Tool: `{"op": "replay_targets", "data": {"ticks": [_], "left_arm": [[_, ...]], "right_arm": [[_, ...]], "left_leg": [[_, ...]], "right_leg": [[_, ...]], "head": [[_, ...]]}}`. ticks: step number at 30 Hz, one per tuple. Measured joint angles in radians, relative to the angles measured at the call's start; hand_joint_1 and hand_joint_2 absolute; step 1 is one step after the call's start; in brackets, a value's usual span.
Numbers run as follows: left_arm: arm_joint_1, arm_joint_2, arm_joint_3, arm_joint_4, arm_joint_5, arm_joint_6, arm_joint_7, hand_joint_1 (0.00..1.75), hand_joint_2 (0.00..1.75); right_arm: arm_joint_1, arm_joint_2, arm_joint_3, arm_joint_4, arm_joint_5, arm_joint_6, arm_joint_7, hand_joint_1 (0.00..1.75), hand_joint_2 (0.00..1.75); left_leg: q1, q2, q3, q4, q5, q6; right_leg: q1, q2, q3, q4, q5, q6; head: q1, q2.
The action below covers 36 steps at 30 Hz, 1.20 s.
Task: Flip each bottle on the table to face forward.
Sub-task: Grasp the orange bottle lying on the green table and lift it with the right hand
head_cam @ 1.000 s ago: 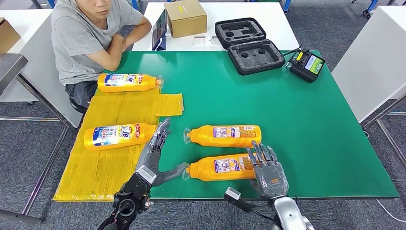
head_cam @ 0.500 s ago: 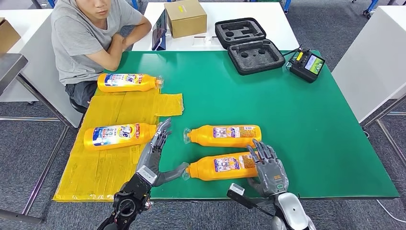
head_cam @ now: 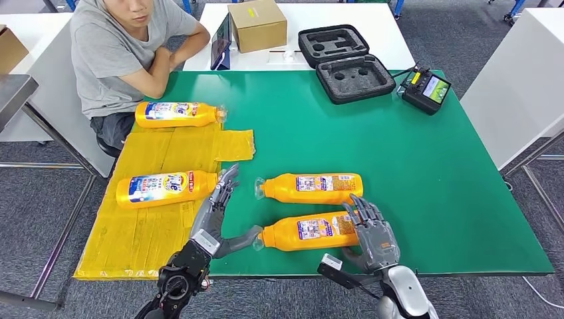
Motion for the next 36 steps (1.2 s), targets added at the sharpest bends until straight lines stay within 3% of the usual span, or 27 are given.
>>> {"op": "replay_targets", "data": {"ticks": [22,23,27,29,36], "left_arm": [[-0.010,-0.006,0.000,0.008,-0.007,-0.002,0.000,0.00,1.75],[-0.010,-0.006,0.000,0.008,-0.007,-0.004,0.000,0.00,1.75],[-0.013,-0.006,0.000,0.008,-0.004,-0.009,0.000,0.00,1.75],[-0.017,-0.006,-0.001,0.012,-0.003,-0.009,0.000,0.00,1.75],[-0.031,-0.006,-0.006,0.024,0.006,-0.009,0.000,0.00,1.75]], "right_arm": [[-0.044,0.026,-0.012,0.081,-0.023,0.030,-0.028,0.04,1.75],[-0.044,0.026,-0.013,0.082,-0.024,0.032,-0.028,0.14,1.75],[-0.044,0.028,-0.017,0.087,-0.025,0.041,-0.030,1.58,1.75],[-0.043,0.029,-0.019,0.089,-0.024,0.045,-0.032,1.75,1.75],[-0.042,0.032,-0.027,0.089,-0.017,0.049,-0.032,1.75,1.75]], "left_leg": [[0.000,0.000,0.002,0.000,0.000,0.000],[0.000,0.000,0.002,0.000,0.000,0.000],[0.000,0.000,0.002,0.000,0.000,0.000],[0.000,0.000,0.002,0.000,0.000,0.000],[0.000,0.000,0.002,0.000,0.000,0.000]], "right_leg": [[0.000,0.000,0.001,0.000,0.000,0.000],[0.000,0.000,0.001,0.000,0.000,0.000],[0.000,0.000,0.001,0.000,0.000,0.000],[0.000,0.000,0.001,0.000,0.000,0.000],[0.000,0.000,0.002,0.000,0.000,0.001]], "head": [[0.000,0.000],[0.000,0.000],[0.000,0.000],[0.000,0.000],[0.000,0.000]]}}
